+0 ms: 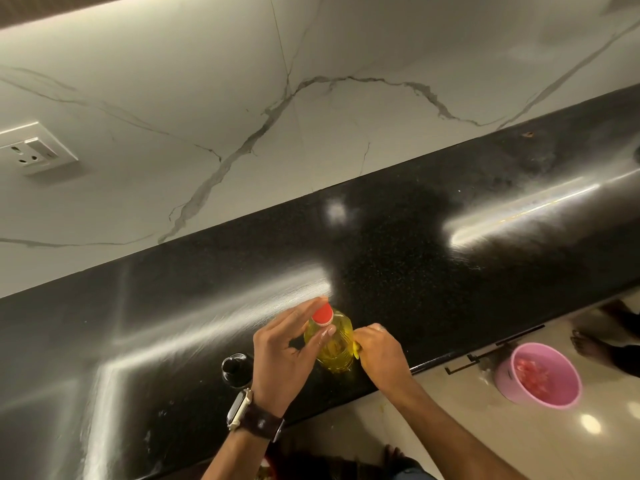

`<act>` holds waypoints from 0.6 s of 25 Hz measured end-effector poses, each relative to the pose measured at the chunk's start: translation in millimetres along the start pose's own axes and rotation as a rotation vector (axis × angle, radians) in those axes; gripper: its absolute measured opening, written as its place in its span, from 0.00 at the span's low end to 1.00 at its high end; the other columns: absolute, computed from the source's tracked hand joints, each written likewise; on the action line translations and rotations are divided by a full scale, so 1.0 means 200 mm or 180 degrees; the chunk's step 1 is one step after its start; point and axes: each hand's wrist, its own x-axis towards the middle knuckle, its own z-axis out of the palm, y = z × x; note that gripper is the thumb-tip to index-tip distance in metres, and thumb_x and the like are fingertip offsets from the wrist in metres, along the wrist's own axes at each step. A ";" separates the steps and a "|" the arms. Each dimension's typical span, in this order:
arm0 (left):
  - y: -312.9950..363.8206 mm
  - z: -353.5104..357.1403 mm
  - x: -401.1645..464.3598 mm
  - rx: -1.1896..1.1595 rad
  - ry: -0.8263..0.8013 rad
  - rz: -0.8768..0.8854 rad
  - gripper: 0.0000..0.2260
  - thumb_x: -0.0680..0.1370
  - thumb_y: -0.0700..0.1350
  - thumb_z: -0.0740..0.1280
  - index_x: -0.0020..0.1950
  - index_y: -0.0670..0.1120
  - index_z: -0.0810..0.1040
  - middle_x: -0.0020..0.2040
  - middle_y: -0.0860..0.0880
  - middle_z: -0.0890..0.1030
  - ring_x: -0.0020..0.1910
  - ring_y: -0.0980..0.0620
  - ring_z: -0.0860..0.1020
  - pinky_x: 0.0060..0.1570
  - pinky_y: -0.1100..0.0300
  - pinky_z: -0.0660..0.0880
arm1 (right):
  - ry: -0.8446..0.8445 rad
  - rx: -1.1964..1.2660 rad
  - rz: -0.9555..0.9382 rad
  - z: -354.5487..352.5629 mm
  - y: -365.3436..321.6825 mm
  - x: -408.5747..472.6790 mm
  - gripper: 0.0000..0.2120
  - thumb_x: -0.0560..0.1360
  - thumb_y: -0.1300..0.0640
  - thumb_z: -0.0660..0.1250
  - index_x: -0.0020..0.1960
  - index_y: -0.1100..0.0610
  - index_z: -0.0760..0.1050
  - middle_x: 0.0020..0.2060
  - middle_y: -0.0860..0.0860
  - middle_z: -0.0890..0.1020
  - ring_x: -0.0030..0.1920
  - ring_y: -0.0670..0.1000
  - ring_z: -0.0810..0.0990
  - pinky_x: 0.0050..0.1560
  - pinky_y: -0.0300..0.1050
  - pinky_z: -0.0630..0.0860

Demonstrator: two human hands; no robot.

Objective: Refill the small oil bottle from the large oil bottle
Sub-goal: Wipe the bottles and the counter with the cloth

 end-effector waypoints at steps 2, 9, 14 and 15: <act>0.00 0.00 0.01 0.0029 -0.0002 -0.0029 0.24 0.75 0.56 0.75 0.70 0.63 0.77 0.62 0.63 0.83 0.60 0.58 0.84 0.51 0.51 0.85 | -0.0198 -0.0497 -0.0261 0.03 0.04 0.02 0.12 0.82 0.59 0.64 0.63 0.53 0.81 0.60 0.49 0.83 0.64 0.51 0.77 0.59 0.43 0.77; 0.01 0.00 0.01 0.0004 -0.0024 -0.0018 0.23 0.76 0.57 0.74 0.70 0.66 0.76 0.64 0.63 0.82 0.61 0.59 0.83 0.54 0.49 0.85 | 0.0427 0.2276 -0.0229 -0.36 -0.12 0.06 0.14 0.78 0.55 0.66 0.59 0.40 0.82 0.50 0.34 0.85 0.55 0.38 0.84 0.53 0.32 0.79; 0.00 0.00 0.00 0.0033 -0.0025 -0.0003 0.23 0.76 0.57 0.74 0.70 0.67 0.76 0.64 0.63 0.82 0.62 0.58 0.83 0.54 0.49 0.85 | -0.0047 0.1922 -0.0858 -0.55 -0.16 0.14 0.13 0.79 0.62 0.68 0.60 0.51 0.85 0.52 0.42 0.86 0.54 0.42 0.84 0.56 0.42 0.82; 0.01 0.00 0.00 0.0057 -0.0031 0.0015 0.23 0.76 0.56 0.74 0.70 0.67 0.76 0.64 0.63 0.82 0.62 0.58 0.83 0.55 0.48 0.85 | -0.0150 0.1705 -0.0782 -0.54 -0.14 0.14 0.12 0.79 0.64 0.68 0.58 0.53 0.85 0.51 0.45 0.86 0.53 0.42 0.84 0.56 0.45 0.81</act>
